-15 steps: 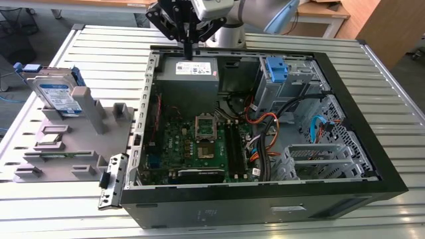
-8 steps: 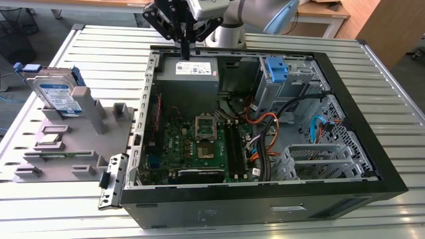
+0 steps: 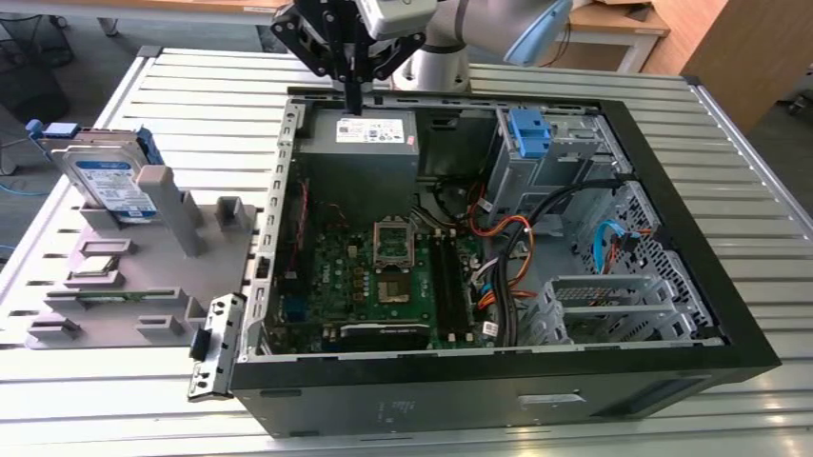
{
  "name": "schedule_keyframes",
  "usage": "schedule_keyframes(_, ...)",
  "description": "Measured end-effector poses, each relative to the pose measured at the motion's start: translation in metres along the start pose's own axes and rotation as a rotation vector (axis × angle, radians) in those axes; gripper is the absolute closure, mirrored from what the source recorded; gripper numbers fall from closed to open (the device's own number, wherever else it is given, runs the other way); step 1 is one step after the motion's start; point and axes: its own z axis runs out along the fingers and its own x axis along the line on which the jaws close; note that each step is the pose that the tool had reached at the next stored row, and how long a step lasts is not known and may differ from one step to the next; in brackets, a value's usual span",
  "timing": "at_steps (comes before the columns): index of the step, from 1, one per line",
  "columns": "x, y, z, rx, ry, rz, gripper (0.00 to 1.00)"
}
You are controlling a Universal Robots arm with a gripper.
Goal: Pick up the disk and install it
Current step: 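Reach for the disk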
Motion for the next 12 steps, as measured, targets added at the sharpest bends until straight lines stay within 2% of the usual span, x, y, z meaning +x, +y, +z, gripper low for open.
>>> schedule_keyframes(6, 0.0038, -0.0003, 0.0000, 0.0000, 0.0000, 0.000, 0.89)
schedule_keyframes(12, 0.0115, -0.0009, -0.0001, -0.0001, 0.0000, 0.000, 0.89)
